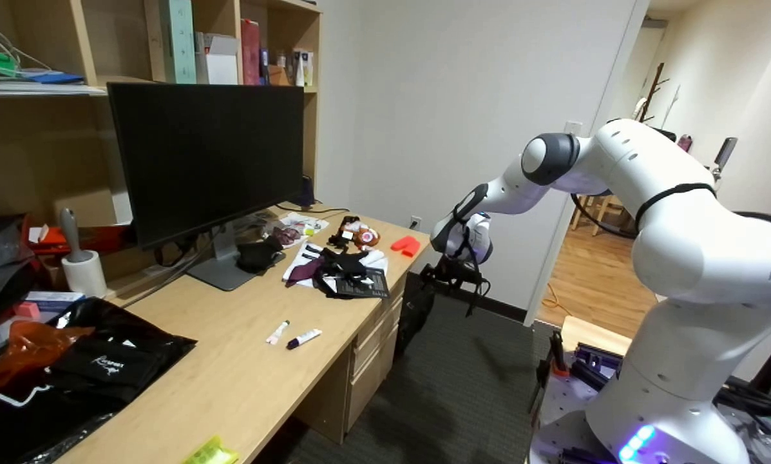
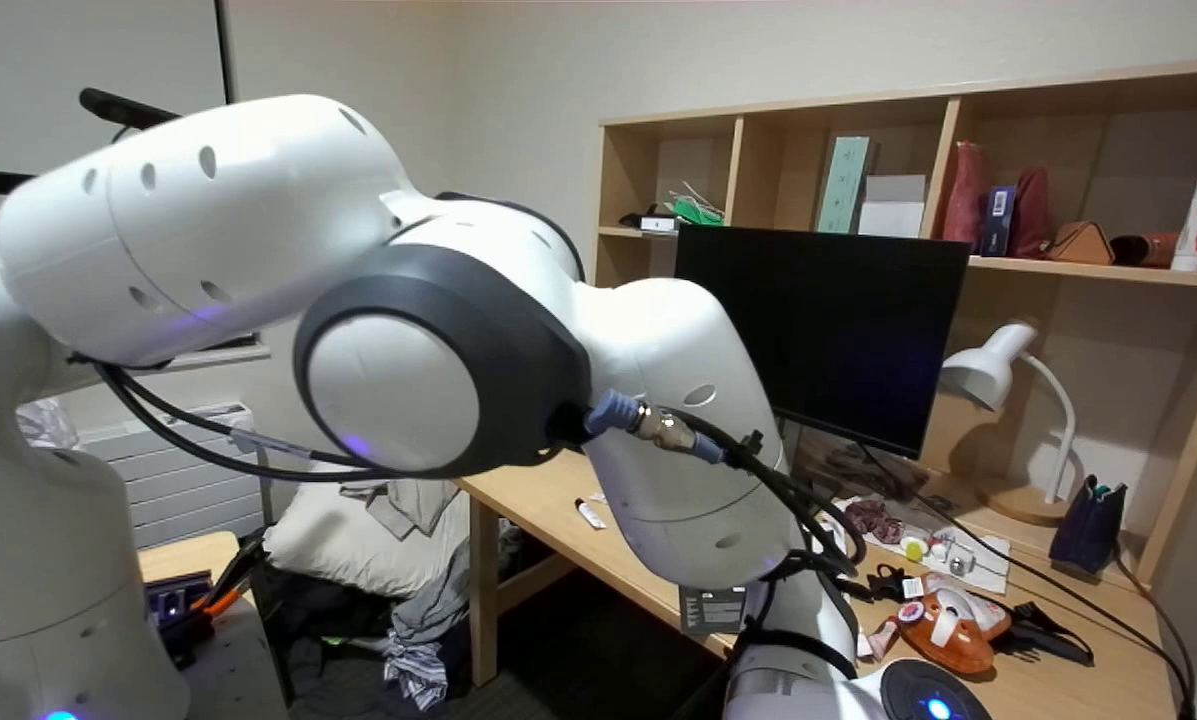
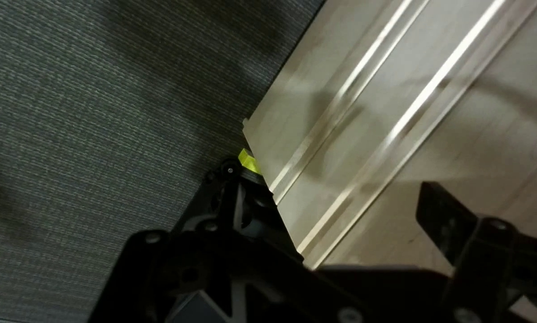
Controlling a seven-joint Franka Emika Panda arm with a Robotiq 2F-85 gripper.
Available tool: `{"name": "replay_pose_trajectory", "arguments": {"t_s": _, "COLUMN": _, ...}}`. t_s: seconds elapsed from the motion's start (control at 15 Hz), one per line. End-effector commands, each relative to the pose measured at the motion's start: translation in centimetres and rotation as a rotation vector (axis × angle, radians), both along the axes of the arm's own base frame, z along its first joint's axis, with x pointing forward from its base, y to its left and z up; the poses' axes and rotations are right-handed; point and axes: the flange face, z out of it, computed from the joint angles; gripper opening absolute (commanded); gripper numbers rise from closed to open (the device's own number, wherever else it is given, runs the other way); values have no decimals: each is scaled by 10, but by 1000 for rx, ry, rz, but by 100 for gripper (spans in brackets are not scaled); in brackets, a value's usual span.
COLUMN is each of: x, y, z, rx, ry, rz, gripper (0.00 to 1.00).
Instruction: Close the drawer on the right
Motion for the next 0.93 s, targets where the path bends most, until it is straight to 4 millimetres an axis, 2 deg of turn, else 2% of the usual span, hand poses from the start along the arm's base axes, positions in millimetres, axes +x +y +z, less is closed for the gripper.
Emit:
{"name": "replay_pose_trajectory", "arguments": {"t_s": 0.0, "x": -43, "y": 11, "z": 23, "rx": 31, "ry": 45, "rz": 191, "gripper": 100}}
{"name": "replay_pose_trajectory", "arguments": {"t_s": 0.13, "x": -61, "y": 20, "z": 37, "rx": 34, "ry": 49, "rz": 291, "gripper": 100}}
{"name": "replay_pose_trajectory", "arguments": {"t_s": 0.33, "x": -80, "y": 40, "z": 70, "rx": 37, "ry": 48, "rz": 440, "gripper": 100}}
{"name": "replay_pose_trajectory", "arguments": {"t_s": 0.53, "x": -91, "y": 67, "z": 111, "rx": 19, "ry": 6, "rz": 553, "gripper": 100}}
{"name": "replay_pose_trajectory", "arguments": {"t_s": 0.67, "x": -96, "y": 84, "z": 142, "rx": 46, "ry": -37, "rz": 543, "gripper": 100}}
{"name": "replay_pose_trajectory", "arguments": {"t_s": 0.73, "x": -77, "y": 66, "z": 107, "rx": 32, "ry": -14, "rz": 505, "gripper": 100}}
{"name": "replay_pose_trajectory", "arguments": {"t_s": 0.87, "x": -82, "y": 78, "z": 132, "rx": 32, "ry": -30, "rz": 518, "gripper": 100}}
